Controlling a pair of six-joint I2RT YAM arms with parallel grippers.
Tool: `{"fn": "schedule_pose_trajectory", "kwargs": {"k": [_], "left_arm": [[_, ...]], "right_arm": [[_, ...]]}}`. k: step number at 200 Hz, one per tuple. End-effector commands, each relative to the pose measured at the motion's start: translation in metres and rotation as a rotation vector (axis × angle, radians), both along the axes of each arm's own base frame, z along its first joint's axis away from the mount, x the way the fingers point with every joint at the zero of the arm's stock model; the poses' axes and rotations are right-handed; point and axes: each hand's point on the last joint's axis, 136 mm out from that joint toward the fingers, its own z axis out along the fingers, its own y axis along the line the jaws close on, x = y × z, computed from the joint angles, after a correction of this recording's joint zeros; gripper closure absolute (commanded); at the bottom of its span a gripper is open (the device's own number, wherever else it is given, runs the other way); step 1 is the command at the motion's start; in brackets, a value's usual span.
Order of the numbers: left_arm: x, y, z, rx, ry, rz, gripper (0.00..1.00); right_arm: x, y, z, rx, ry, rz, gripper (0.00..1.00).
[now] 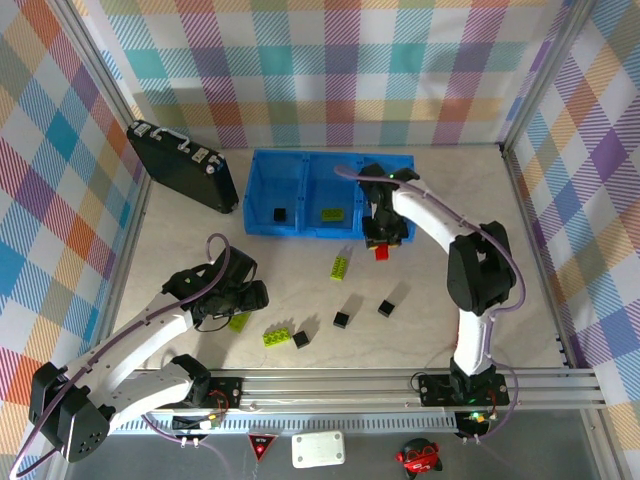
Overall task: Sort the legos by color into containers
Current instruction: Pick up the lego from the bottom-center of the table, then place the lego in the container.
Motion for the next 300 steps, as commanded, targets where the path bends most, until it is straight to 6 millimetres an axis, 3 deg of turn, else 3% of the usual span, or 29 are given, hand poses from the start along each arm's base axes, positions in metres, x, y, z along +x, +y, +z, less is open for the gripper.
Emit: {"fn": "schedule_pose_trajectory", "kwargs": {"k": [1,75,137,206,300], "left_arm": [[0.002,0.001,0.006,-0.009,-0.010,0.018,0.24],[0.004,0.002,0.010,0.000,-0.012,0.019,0.24],[0.005,0.001,0.010,0.006,-0.005,0.021,0.24],[0.004,0.003,0.006,0.018,0.008,0.032,0.24],[0.000,0.007,0.004,0.021,0.013,0.050,0.24]], "right_arm": [[0.019,-0.006,0.007,0.004,-0.011,0.011,0.65],[0.098,-0.005,0.008,0.061,-0.057,-0.024,0.64],[0.143,-0.002,-0.011,0.117,-0.077,-0.032,0.64],[0.165,0.008,-0.037,0.197,-0.095,-0.027,0.63],[0.172,0.010,-0.045,0.211,-0.104,-0.027,0.60]]}}
